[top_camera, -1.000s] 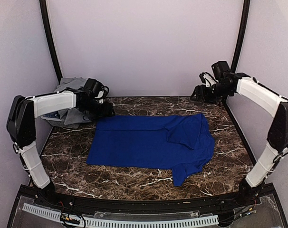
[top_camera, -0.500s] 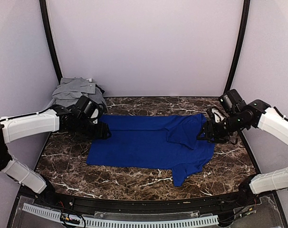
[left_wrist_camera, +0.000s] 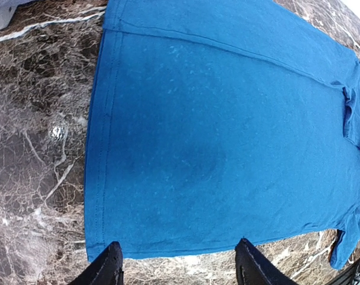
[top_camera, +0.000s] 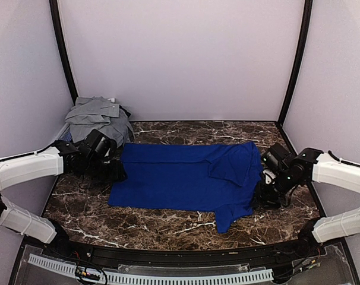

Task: Fold and stack the mixed laundry pile
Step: Pick up the 1/3-folded T-shirt from the center of the board.

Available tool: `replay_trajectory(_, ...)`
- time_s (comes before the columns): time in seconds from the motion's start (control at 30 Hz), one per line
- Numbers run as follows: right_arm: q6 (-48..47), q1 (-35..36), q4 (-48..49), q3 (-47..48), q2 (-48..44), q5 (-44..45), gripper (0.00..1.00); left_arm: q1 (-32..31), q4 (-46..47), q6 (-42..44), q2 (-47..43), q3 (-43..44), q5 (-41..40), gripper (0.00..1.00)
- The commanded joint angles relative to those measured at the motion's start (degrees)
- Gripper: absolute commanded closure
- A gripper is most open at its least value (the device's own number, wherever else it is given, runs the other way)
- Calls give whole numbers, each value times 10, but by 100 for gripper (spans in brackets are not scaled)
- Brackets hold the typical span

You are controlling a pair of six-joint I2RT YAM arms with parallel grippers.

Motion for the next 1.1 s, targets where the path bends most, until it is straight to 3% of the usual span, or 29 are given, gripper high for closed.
replay_trajectory(0.0,40,5,55,-21,4,18,56,-2,-7,-26,-19,-17,-18,37)
replay_trajectory(0.2,44,7,81,-19,35,18,57,-2,-15,-34,-22,-24,-22,37)
replay_trajectory(0.43,46,7,86,-27,55,43,67,-2,-19,-56,-35,-42,-25,36)
replay_trajectory(0.63,44,7,90,-33,63,49,70,-2,-15,-62,-40,-45,-26,36)
replay_trajectory(0.87,45,6,94,-52,59,45,100,-1,-26,-77,-25,-54,-27,35)
replay_trajectory(1.07,48,4,65,-50,9,60,100,32,-19,-93,-33,-85,6,37)
